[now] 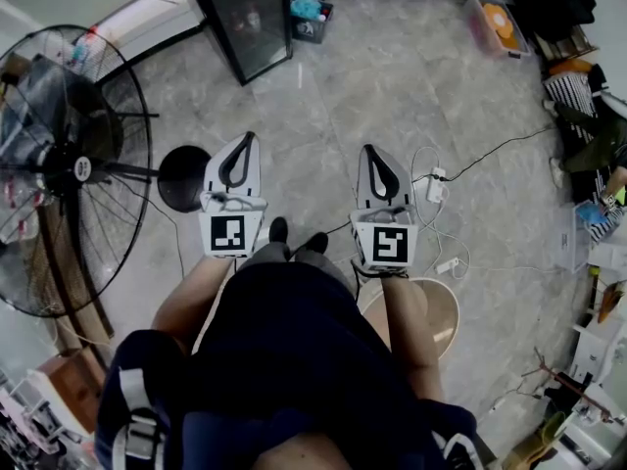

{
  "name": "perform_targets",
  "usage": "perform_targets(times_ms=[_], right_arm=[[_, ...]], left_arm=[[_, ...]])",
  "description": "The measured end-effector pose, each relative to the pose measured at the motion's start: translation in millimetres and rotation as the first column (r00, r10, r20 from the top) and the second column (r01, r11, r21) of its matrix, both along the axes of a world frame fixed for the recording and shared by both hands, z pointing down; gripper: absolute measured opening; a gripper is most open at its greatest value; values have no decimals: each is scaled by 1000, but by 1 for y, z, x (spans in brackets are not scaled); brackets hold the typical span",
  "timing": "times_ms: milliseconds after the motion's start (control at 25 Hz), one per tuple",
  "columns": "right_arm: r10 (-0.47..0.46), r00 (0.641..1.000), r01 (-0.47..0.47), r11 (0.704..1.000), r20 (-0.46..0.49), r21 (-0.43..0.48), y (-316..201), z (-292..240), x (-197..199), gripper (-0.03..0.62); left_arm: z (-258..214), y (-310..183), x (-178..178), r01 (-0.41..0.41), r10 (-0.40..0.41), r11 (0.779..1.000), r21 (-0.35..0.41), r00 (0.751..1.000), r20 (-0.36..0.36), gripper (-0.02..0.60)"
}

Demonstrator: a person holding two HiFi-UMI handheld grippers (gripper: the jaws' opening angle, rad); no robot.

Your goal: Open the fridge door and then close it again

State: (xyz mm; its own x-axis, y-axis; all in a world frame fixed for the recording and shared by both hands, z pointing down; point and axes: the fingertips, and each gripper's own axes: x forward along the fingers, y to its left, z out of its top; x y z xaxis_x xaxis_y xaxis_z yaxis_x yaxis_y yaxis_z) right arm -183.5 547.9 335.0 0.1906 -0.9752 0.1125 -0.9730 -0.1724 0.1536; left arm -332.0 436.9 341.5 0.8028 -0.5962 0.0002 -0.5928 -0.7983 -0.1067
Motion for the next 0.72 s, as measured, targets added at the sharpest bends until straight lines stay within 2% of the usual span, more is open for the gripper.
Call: perform_targets(times_ms=[320,520,560,640,720], right_arm=[[-6,1000,6,1000,9,-6,-4,-2,1,18],[-2,1000,2,1000,-1,-2,-3,-1,7,18],[-3,1000,3,1000,-1,-2,-2,-1,8,18],[-6,1000,6,1000,-6,-4,-1,-2,9,18],[-10,1000,10,1000,-3,-1,0,-3,10,18]], left_arm=[[3,-3,1,0,0,1000,-9,1000,4,26],[-2,-3,5,-8,8,1000,22,1000,-5,32],[-1,-3,6,-12,12,1000,18,1000,-3,46],[0,-1,9,-21,21,1000,-4,1000,0,152],[0,-1,12,-22,22,1000,-8,1000,0,175]])
